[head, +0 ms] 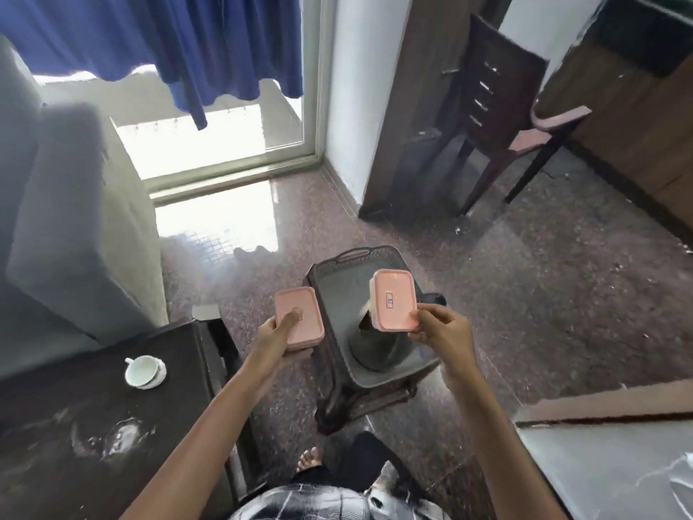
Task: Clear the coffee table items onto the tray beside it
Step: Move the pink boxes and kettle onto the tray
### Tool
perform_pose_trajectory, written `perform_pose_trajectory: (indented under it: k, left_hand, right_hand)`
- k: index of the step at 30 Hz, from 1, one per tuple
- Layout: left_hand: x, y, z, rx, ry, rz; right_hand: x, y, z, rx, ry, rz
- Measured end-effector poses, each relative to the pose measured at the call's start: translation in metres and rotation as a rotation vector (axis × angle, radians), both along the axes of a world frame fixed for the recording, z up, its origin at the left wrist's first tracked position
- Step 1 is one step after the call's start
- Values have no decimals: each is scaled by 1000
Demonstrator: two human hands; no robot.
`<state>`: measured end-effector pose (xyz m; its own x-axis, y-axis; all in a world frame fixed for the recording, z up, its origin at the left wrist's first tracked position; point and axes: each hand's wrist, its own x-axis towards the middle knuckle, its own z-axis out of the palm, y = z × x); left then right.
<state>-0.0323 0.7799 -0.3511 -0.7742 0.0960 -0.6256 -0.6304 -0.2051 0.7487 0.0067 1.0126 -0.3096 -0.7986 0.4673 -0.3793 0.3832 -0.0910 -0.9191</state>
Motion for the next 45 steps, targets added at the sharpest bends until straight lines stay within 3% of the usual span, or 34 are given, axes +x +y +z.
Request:
perform_pose_trajectory:
  k: [5, 10, 14, 21, 26, 29, 36, 41, 45]
  left_hand:
    - [-39, 11, 9, -43, 30, -24]
    - [-74, 32, 5, -149, -35, -22]
    - [-104, 47, -9, -181, -107, 126]
    - [-118, 55, -32, -180, -198, 320]
    - [-104, 60, -44, -197, -239, 334]
    - [-98, 67, -47, -183, -252, 344]
    - [-90, 79, -45, -184, -259, 350]
    - [-90, 77, -45, -188, -242, 362]
    - [-91, 77, -45, -179, -240, 372]
  right_hand:
    - [-111, 31, -31, 232, -23, 184]
    - [-212, 49, -91, 598, -105, 622]
    - [-256, 47, -149, 677, -290, 954]
    - [-288, 21, -213, 727, -347, 1165]
    - [-285, 8, -237, 783, -378, 1181]
    - [-276, 7, -236, 800, -396, 1083]
    - [-262, 16, -247, 361, -615, 692]
    - [-276, 21, -307, 319, -615, 621]
    - [-287, 22, -293, 293, -624, 619]
